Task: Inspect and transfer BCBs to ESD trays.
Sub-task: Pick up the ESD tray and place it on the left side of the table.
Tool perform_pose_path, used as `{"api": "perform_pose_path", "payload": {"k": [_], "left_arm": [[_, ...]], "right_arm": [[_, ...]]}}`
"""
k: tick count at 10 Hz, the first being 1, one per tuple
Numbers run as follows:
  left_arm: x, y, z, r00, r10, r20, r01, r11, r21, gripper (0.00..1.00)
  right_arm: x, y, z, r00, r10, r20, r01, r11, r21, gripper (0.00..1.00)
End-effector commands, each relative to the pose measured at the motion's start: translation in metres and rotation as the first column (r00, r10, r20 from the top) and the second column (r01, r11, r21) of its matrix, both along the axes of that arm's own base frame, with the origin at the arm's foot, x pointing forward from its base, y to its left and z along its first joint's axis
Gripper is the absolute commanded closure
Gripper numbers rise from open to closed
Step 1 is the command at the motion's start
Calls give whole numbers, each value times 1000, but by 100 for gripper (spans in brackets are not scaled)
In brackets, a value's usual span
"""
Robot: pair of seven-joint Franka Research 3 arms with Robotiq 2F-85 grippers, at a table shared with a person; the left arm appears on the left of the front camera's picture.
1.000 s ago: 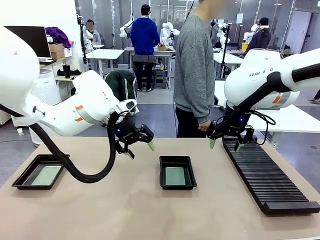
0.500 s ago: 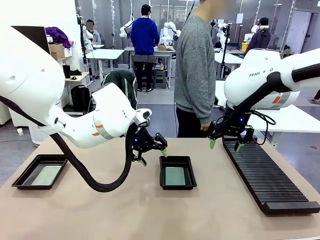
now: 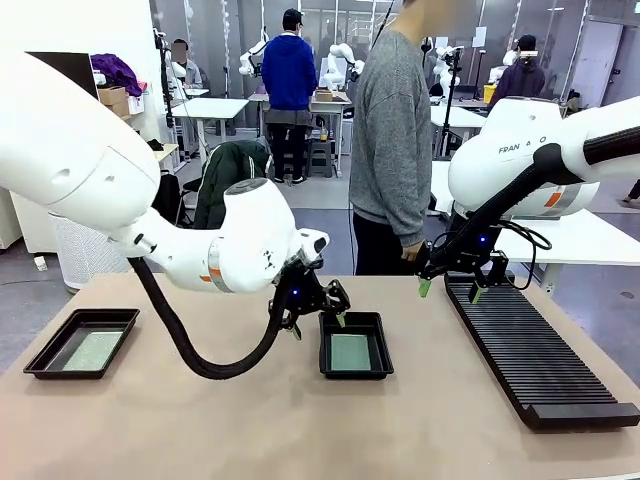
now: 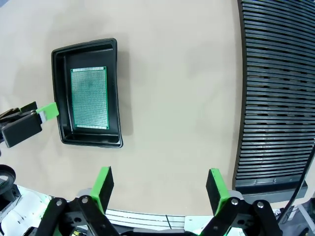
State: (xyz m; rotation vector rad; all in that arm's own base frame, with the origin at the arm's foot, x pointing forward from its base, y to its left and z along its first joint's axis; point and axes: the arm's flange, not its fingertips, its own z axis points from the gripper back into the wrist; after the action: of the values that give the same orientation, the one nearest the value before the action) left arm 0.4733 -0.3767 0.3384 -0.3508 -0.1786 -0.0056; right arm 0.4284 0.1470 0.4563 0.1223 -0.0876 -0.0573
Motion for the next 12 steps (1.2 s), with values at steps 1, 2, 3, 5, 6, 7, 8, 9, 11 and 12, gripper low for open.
{"api": "perform_pose_path", "payload": {"k": [1, 2, 3, 5, 6, 7, 8, 9, 11, 12], "left_arm": [[12, -26, 4, 999, 37, 11, -38, 996, 85, 0], [13, -32, 4, 999, 35, 15, -37, 994, 102, 0], [15, -38, 3, 999, 38, 18, -40, 990, 135, 0], [19, -51, -1, 1000, 20, 20, -23, 981, 193, 7], [20, -57, -3, 999, 20, 32, -27, 975, 220, 13], [21, -61, -5, 999, 28, 44, -39, 965, 259, 18], [22, -64, -8, 999, 32, 41, -42, 959, 281, 24], [23, -64, -11, 999, 35, 31, -43, 955, 293, 29], [27, -62, -17, 999, 37, 19, -41, 954, 296, 41], [28, -61, -19, 999, 39, 15, -42, 955, 292, 48]], "right_arm": [[0, 0, 0, 1000, 0, 0, 0, 1000, 0, 0], [-2, -7, -4, 1000, -1, -1, 1, 1000, 11, 0], [0, 0, 0, 1000, 0, 0, 0, 1000, 0, 0], [0, 0, 0, 1000, 0, 0, 0, 1000, 0, 0], [0, 0, 0, 1000, 0, 0, 0, 1000, 0, 0], [0, 0, 0, 1000, 0, 0, 0, 1000, 0, 0], [0, 0, 0, 1000, 0, 0, 0, 1000, 0, 0], [0, 0, 0, 1000, 0, 0, 0, 1000, 0, 0], [0, 0, 0, 1000, 0, 0, 0, 1000, 0, 0], [0, 0, 0, 1000, 0, 0, 0, 1000, 0, 0]]}}
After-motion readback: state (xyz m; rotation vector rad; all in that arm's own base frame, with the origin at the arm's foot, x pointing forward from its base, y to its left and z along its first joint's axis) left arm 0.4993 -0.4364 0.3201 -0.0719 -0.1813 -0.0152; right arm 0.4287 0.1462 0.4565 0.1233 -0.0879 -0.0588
